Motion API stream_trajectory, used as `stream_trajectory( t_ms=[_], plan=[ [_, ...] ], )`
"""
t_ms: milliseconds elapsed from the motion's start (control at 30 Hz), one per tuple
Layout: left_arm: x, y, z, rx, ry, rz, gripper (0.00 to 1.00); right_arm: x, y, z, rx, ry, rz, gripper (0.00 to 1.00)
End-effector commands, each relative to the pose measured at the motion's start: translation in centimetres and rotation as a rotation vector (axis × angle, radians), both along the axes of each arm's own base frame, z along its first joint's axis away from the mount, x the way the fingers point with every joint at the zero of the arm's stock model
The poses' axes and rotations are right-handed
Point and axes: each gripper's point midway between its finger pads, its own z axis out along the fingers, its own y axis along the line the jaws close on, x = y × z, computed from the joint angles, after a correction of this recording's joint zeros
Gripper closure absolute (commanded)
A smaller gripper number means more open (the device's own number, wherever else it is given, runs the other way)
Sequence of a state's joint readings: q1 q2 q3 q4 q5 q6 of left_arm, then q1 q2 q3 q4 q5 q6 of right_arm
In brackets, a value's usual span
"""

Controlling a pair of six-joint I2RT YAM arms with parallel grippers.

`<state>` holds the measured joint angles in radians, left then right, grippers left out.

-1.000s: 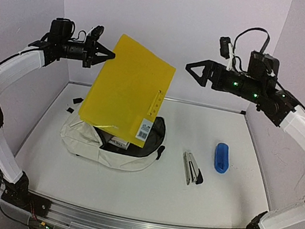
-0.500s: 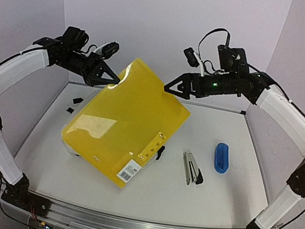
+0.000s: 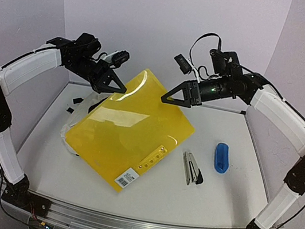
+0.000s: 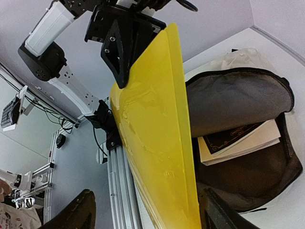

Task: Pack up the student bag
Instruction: Pick up the files from the student bag.

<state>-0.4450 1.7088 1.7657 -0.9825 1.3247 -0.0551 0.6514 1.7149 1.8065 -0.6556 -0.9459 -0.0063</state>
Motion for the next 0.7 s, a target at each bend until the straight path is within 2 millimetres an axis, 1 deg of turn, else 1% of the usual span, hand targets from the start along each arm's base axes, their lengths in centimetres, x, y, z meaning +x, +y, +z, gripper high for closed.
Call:
stream_trajectory(
  t_ms=[0,67,133,167,233,333,433,500,567,600,633,667],
  plan=[
    [-1.3,-0.6,2.1,-0.045,-0.051,-0.054,1.00,-1.0,0.8,-0.7,0.019,0.025,0.088,0.39],
    [-1.1,-0.6,2.0,-0.041,-0.050,-0.052,1.00,-1.3,1.0,-0.9,0.021,0.036,0.105,0.45],
    [-0.8,-0.8,1.8,-0.037,-0.047,-0.050,1.00,-1.6,1.1,-1.1,0.026,0.047,0.123,0.54],
    [-0.8,-0.8,1.8,-0.035,-0.046,-0.049,1.00,-1.6,1.2,-1.1,0.027,0.048,0.126,0.56],
    [-0.5,-0.9,1.6,-0.031,-0.042,-0.048,1.00,-1.9,1.3,-1.2,0.030,0.052,0.141,0.65],
    [0.0,-1.1,1.3,-0.016,-0.045,-0.038,1.00,-2.2,1.3,-1.6,0.025,0.058,0.149,0.79],
    [0.8,-1.3,1.0,0.006,-0.061,-0.010,1.00,-2.6,1.2,-1.8,0.025,0.056,0.162,0.99],
    [1.3,-1.4,0.7,0.026,-0.075,0.016,1.00,-2.5,1.1,-1.9,0.020,0.050,0.154,1.00],
    [2.7,-1.3,0.0,0.084,-0.116,0.090,0.97,-1.5,0.9,-2.2,-0.010,0.021,0.089,1.00],
    [3.3,-1.3,-0.3,0.109,-0.124,0.131,0.90,-1.0,0.8,-2.3,-0.022,0.012,0.057,1.00],
    [4.8,-0.8,-0.7,0.163,-0.172,0.231,0.73,0.3,0.6,-2.0,-0.033,-0.019,-0.023,1.00],
    [5.4,-0.4,-0.9,0.185,-0.191,0.275,0.64,0.9,0.5,-1.9,-0.033,-0.010,-0.062,1.00]
  ],
)
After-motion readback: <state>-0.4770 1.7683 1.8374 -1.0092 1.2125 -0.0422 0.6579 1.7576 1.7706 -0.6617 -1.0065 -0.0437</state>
